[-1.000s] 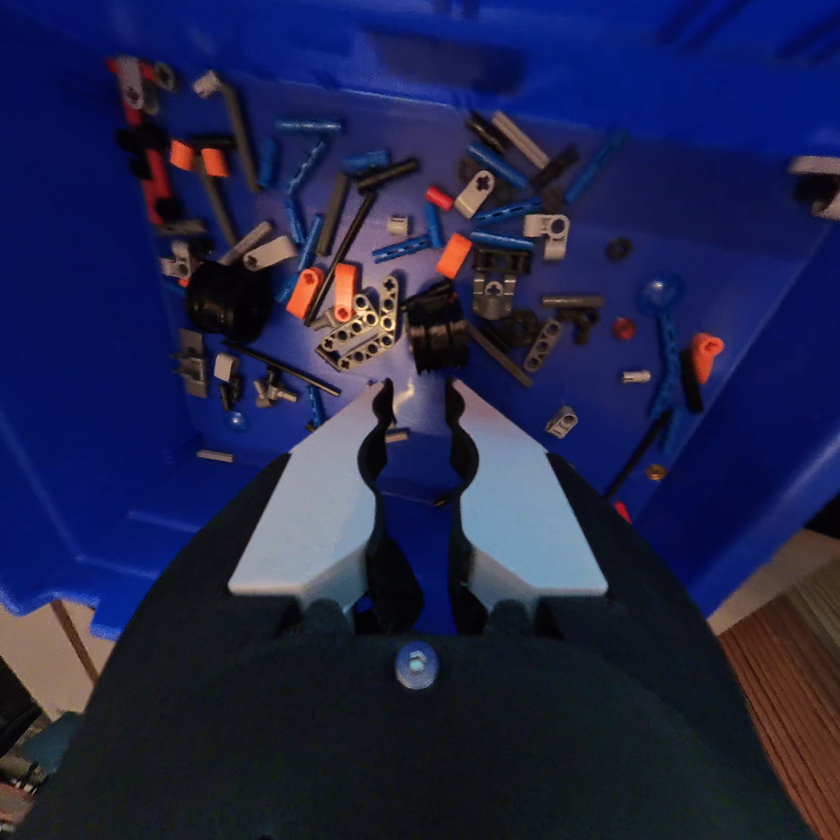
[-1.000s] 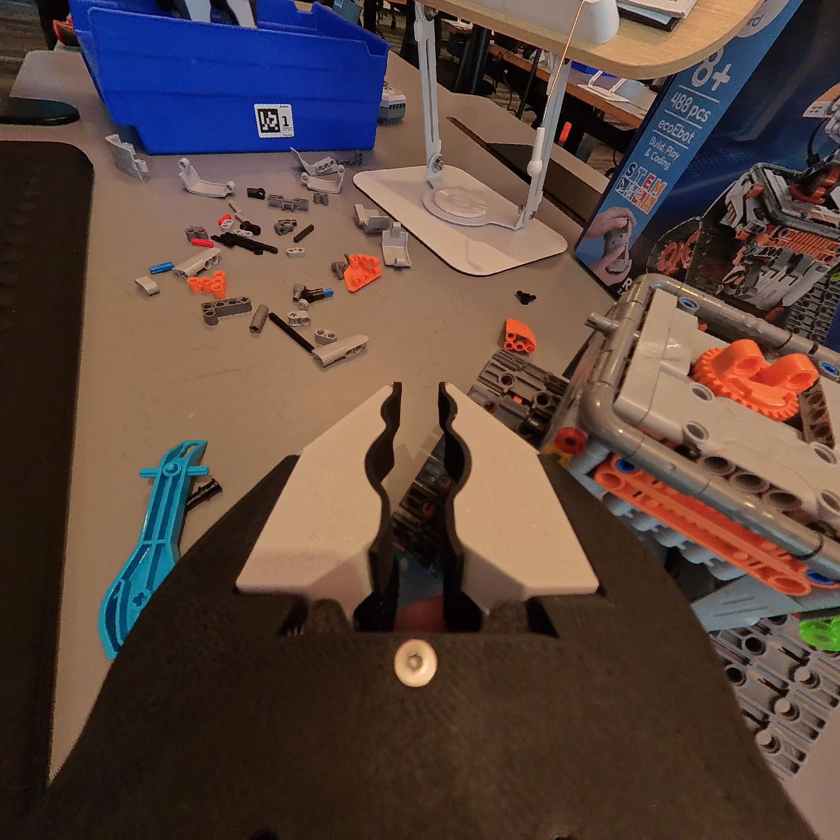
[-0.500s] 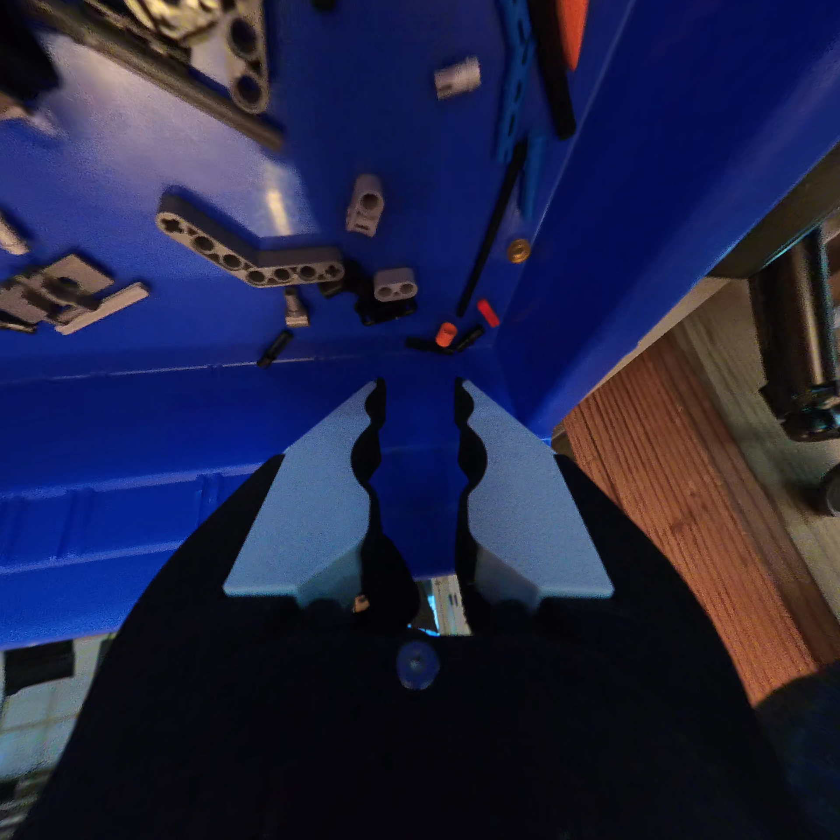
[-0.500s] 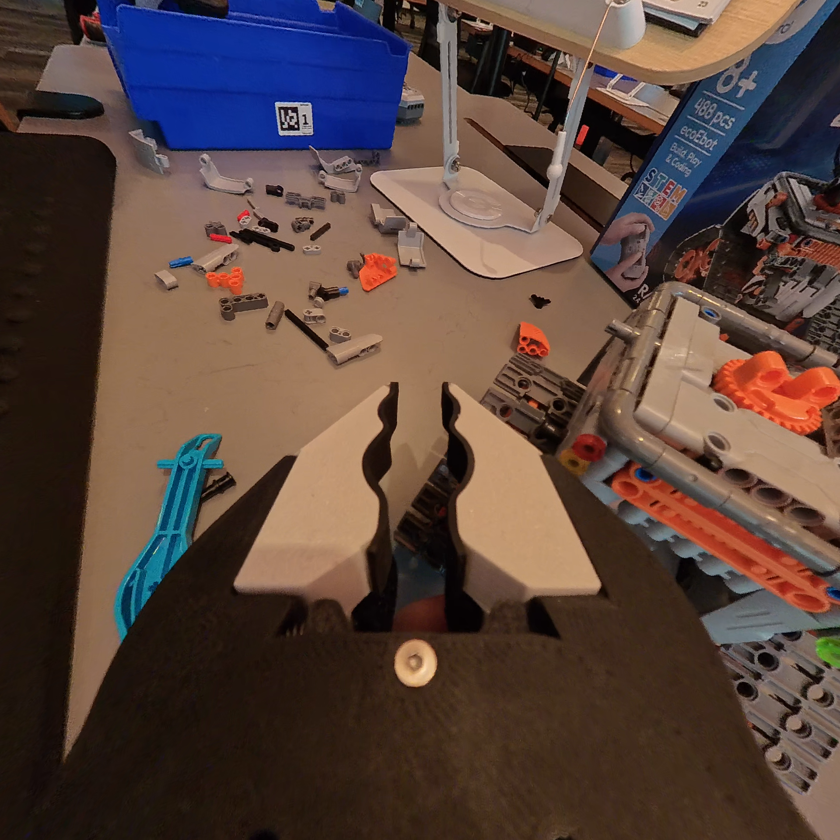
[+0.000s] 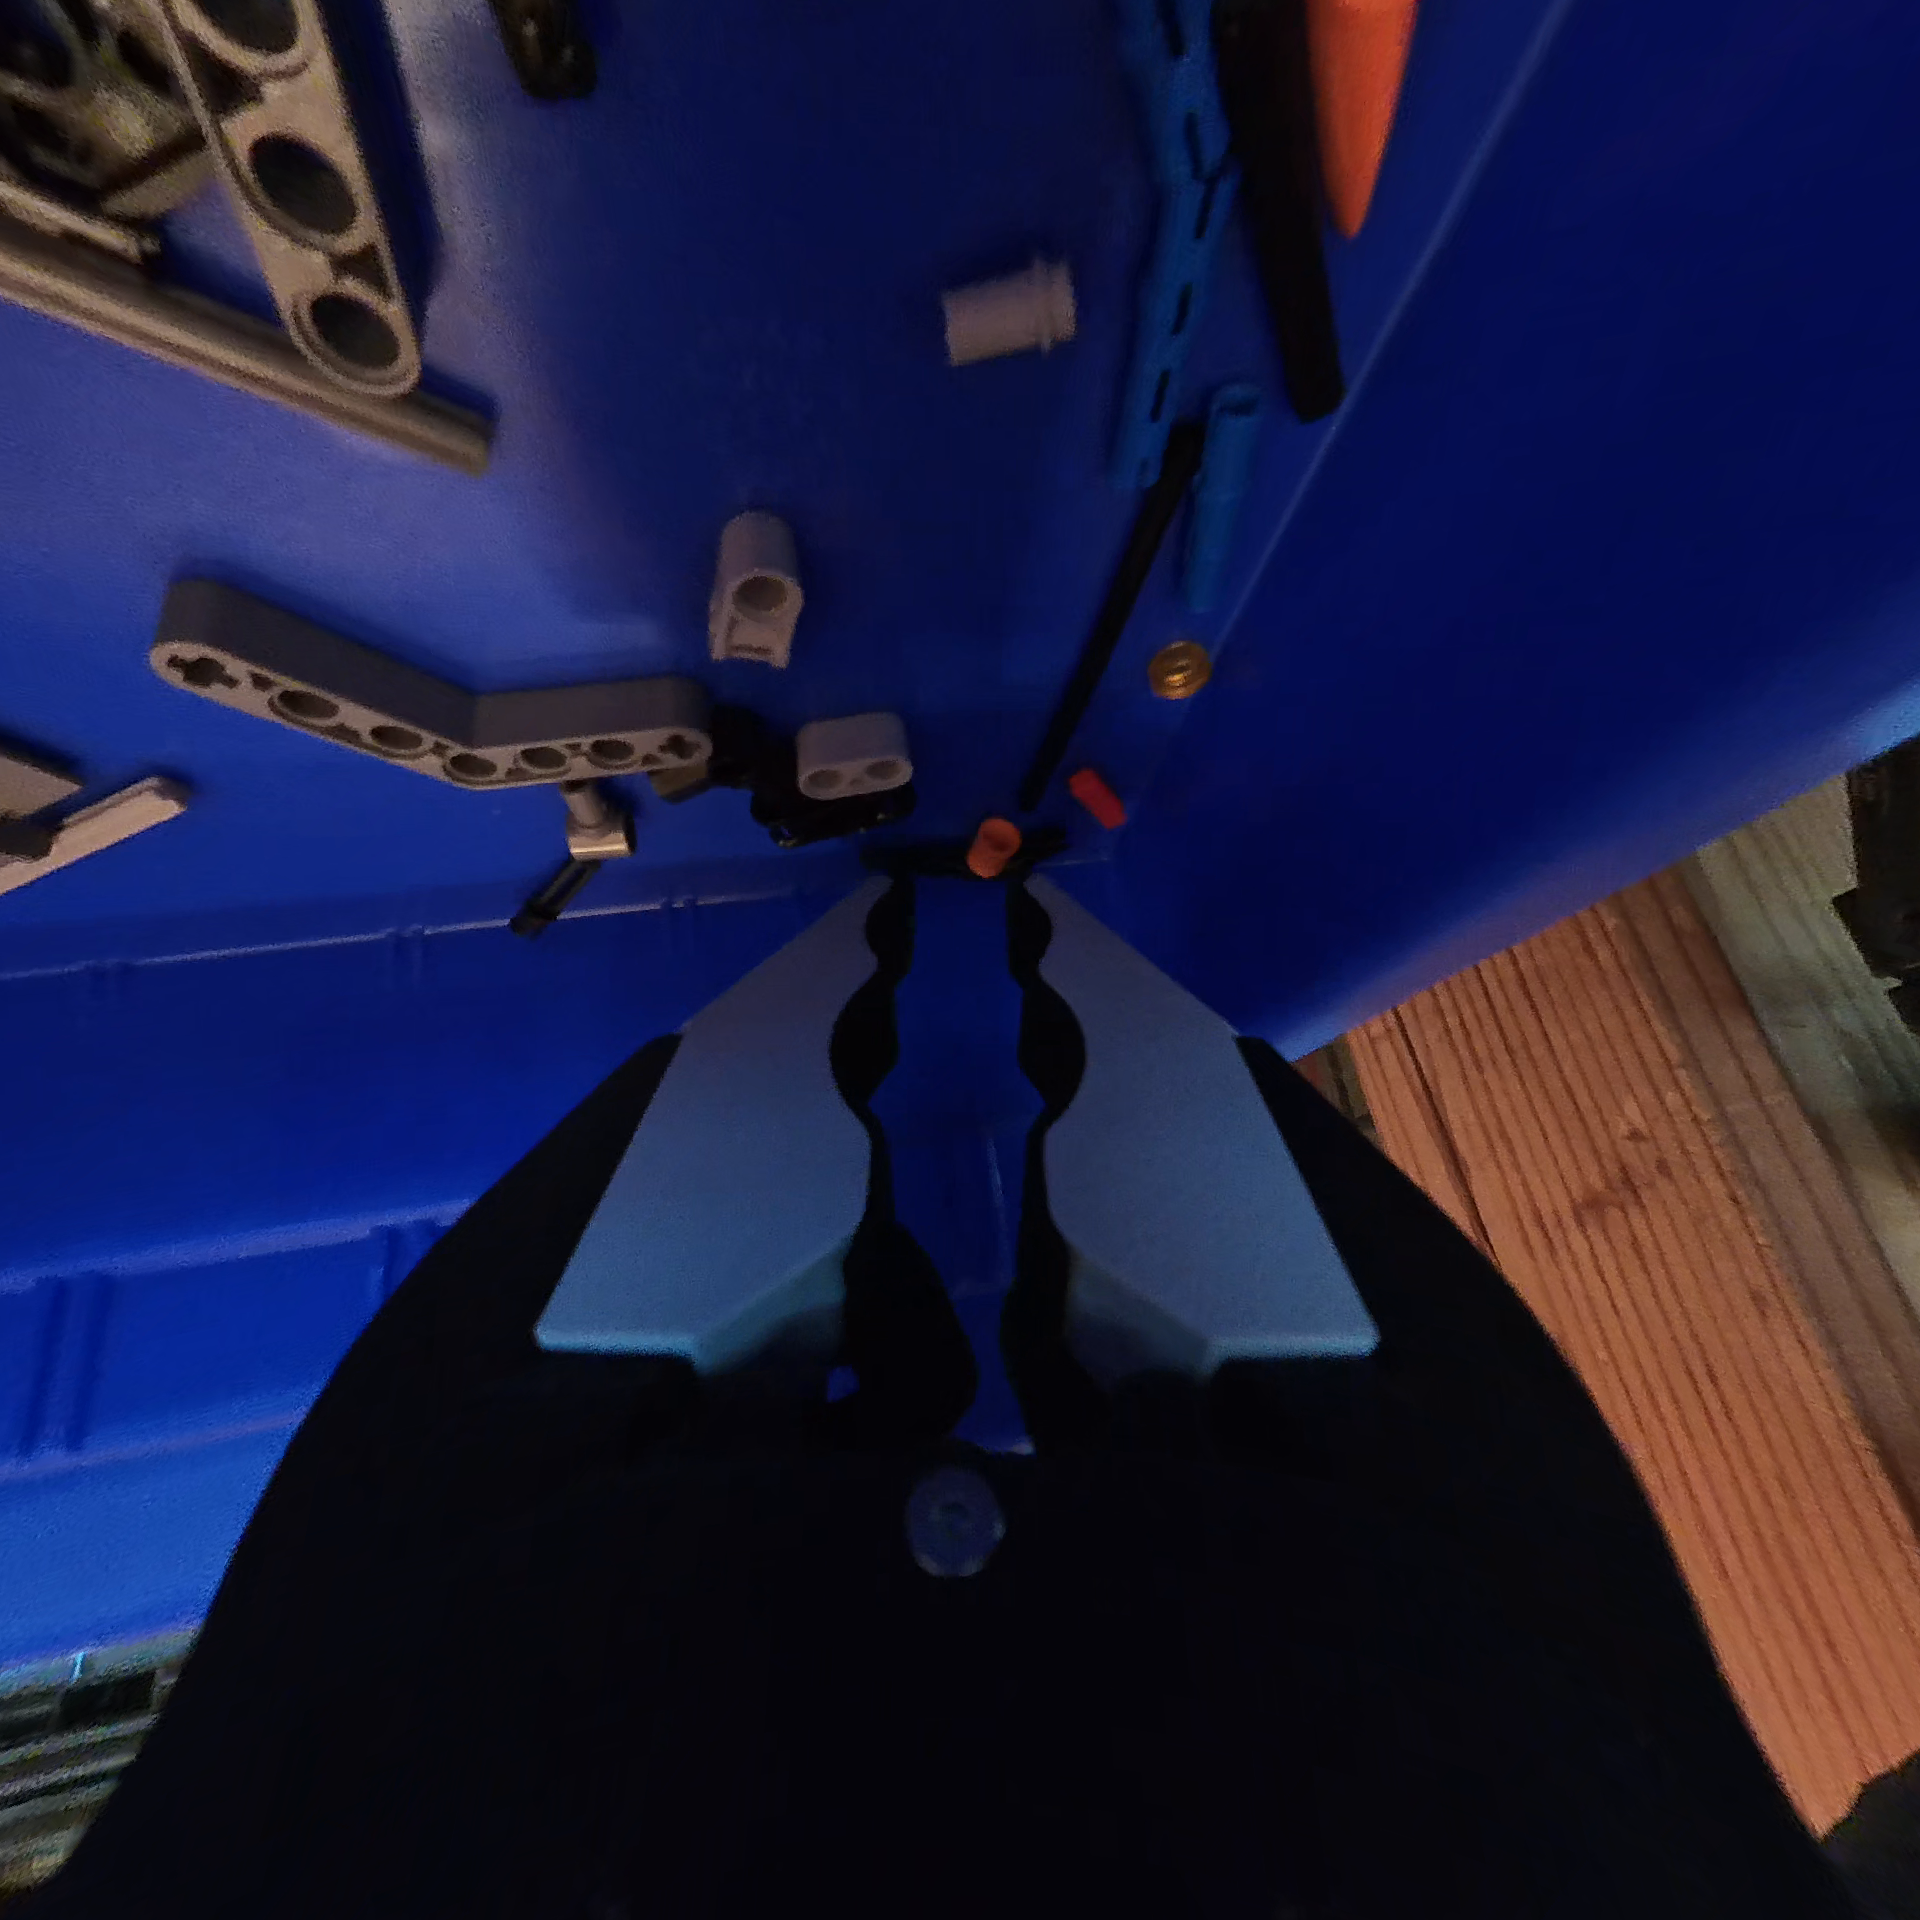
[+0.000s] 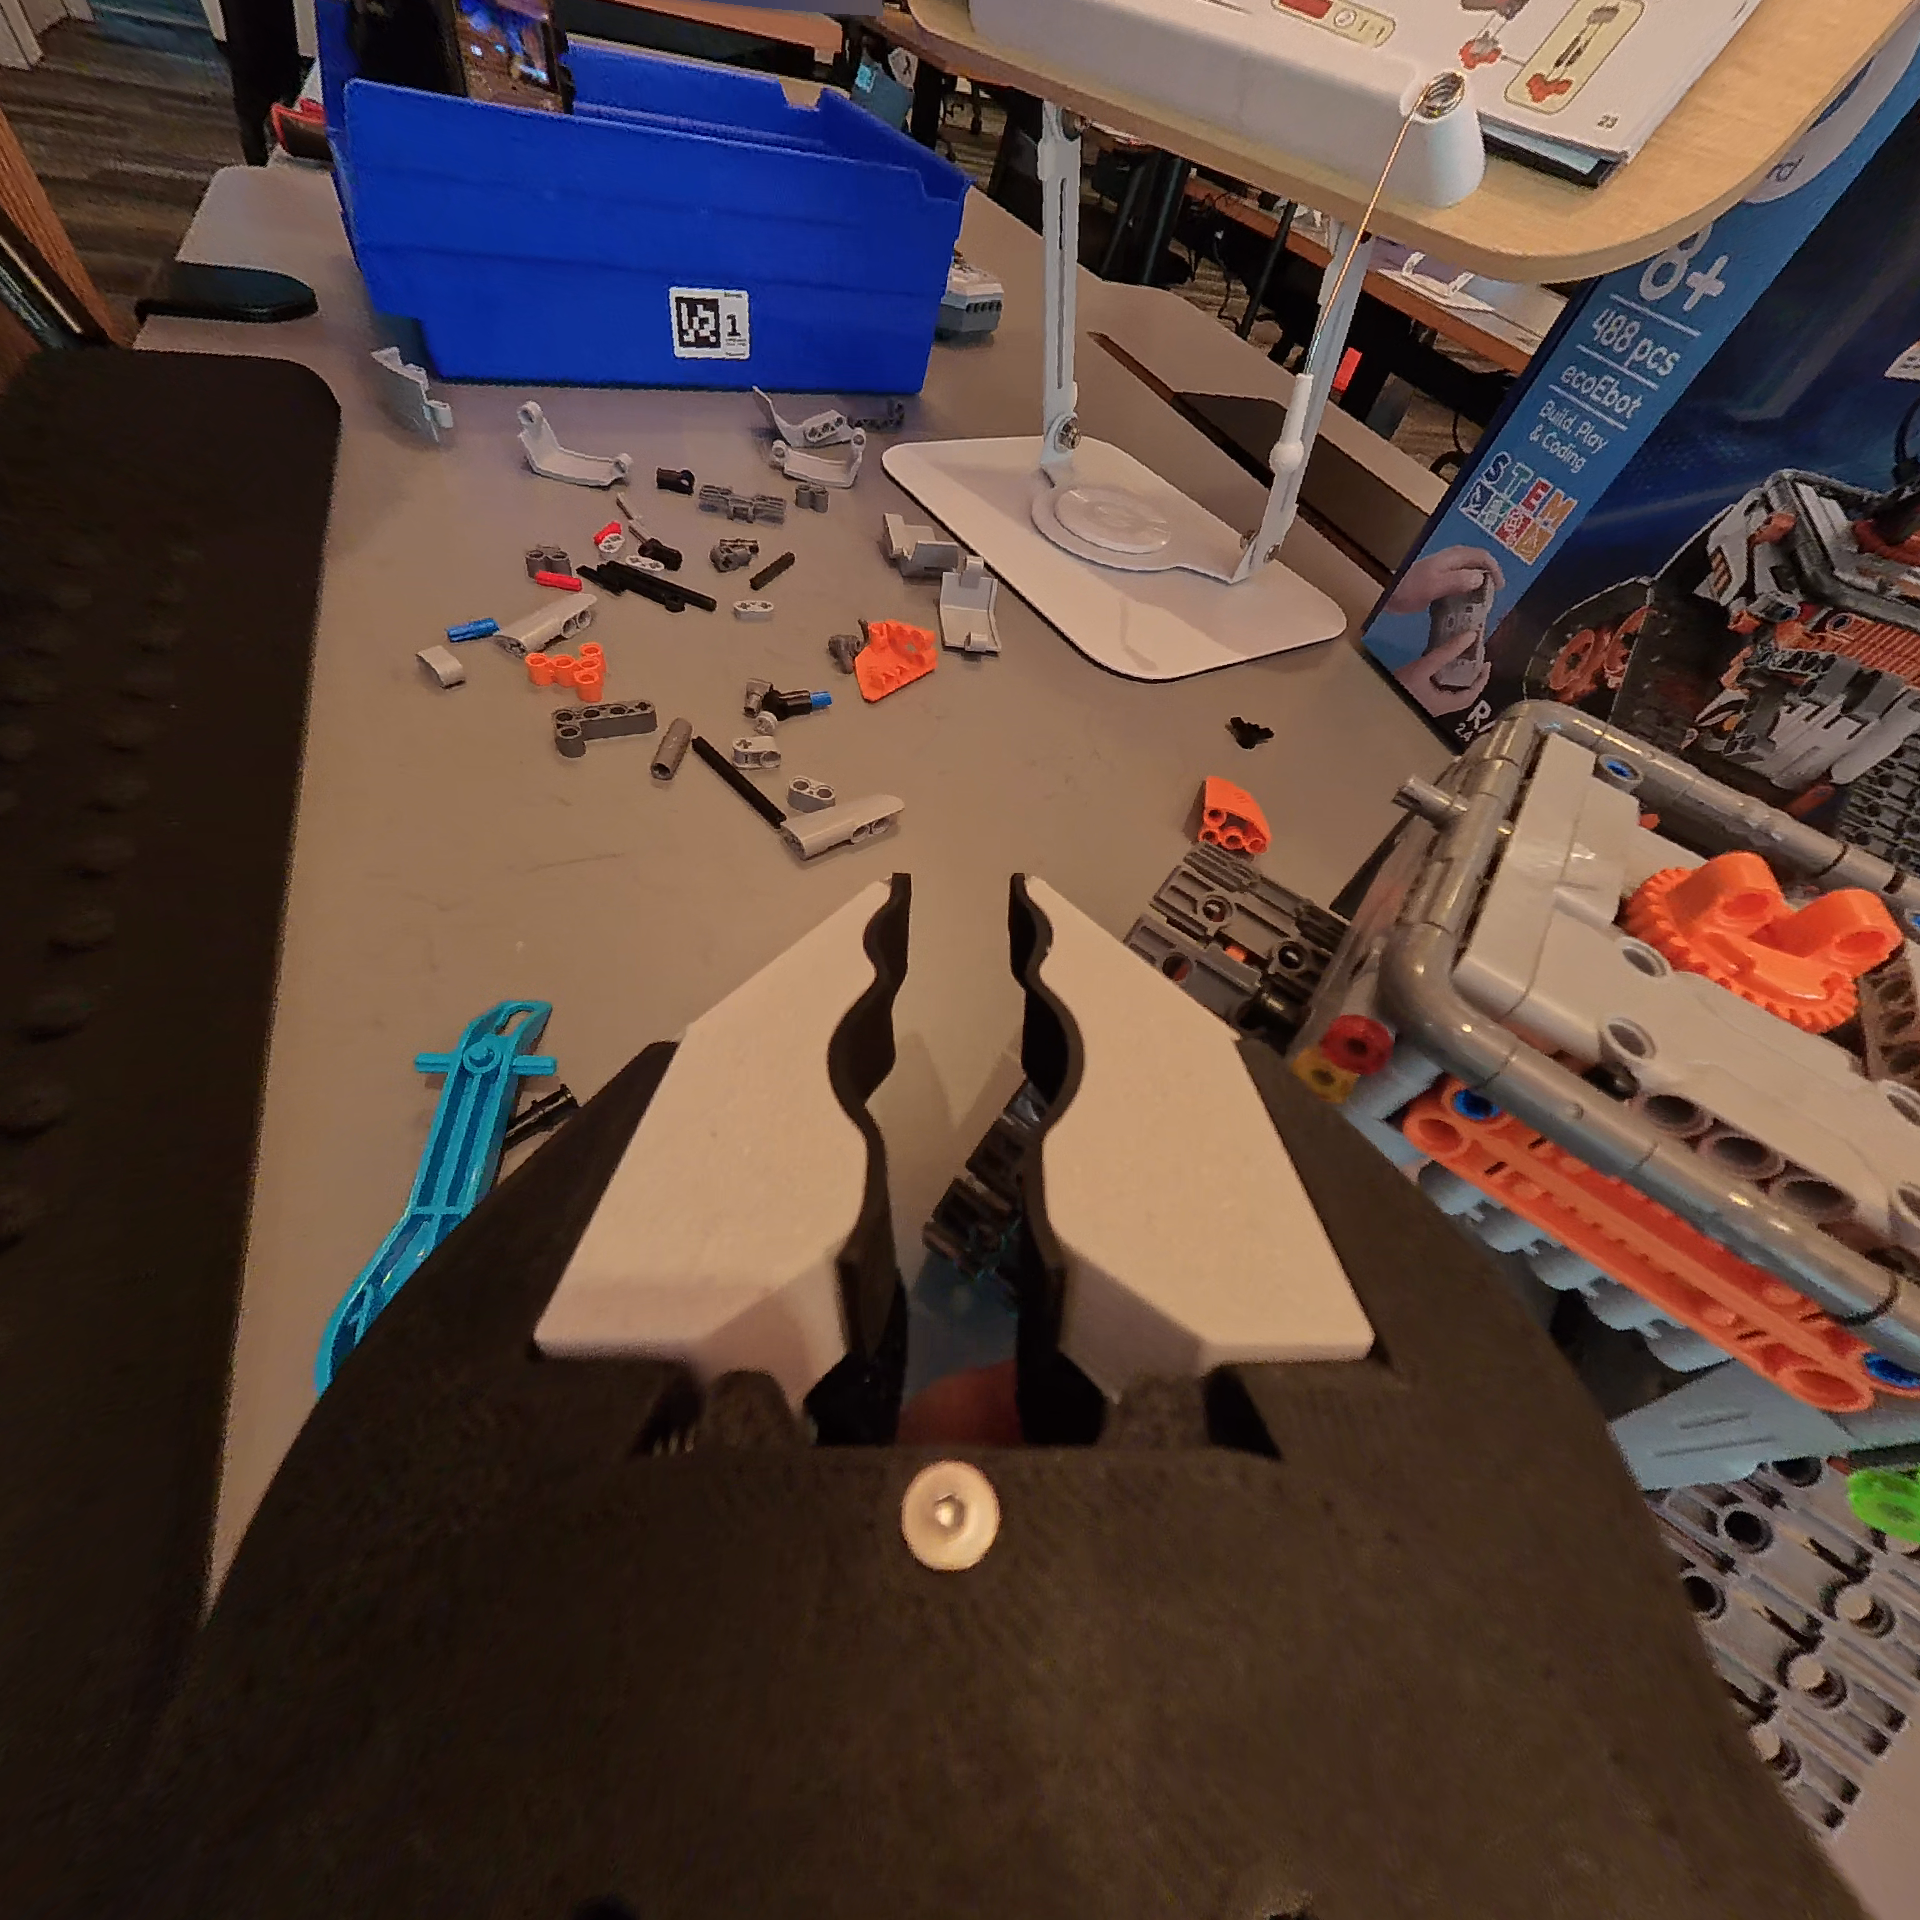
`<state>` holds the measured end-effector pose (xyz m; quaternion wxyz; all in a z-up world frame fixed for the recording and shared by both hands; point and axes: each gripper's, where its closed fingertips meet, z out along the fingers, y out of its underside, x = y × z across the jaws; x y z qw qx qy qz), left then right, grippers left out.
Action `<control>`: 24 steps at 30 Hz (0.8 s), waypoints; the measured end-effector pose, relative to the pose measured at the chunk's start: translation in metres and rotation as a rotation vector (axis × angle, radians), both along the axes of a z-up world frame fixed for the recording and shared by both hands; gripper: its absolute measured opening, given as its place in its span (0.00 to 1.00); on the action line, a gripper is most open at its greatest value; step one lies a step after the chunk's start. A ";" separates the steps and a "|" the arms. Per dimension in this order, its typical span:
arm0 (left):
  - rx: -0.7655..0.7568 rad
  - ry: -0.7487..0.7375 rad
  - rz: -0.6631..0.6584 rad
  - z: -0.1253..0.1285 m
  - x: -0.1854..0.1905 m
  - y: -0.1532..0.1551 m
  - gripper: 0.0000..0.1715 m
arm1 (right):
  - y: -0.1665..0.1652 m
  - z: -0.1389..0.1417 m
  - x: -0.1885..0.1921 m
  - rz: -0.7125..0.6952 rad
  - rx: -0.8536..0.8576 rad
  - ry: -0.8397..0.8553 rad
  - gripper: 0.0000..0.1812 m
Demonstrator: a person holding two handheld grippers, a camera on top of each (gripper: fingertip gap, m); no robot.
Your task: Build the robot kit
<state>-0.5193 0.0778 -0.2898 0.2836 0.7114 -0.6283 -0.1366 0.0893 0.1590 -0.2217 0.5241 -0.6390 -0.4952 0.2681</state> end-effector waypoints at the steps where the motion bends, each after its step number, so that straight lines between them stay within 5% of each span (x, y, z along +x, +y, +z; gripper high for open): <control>1: 0.000 -0.007 -0.002 0.000 0.000 0.000 0.08 | 0.000 0.000 0.000 0.000 0.000 0.001 0.09; 7: 0.019 -0.046 0.018 0.000 0.005 0.002 0.01 | 0.000 -0.001 0.000 0.001 -0.005 -0.002 0.09; 11: 0.120 -0.233 0.077 0.003 0.039 0.017 0.01 | 0.000 0.000 0.000 0.002 -0.003 0.000 0.09; 14: 0.181 -0.193 0.110 0.013 0.030 0.025 0.09 | 0.000 0.000 0.000 0.001 -0.002 0.001 0.09; 24: 0.222 -0.214 0.143 0.007 0.024 0.017 0.14 | 0.000 -0.001 0.000 0.002 -0.002 -0.003 0.09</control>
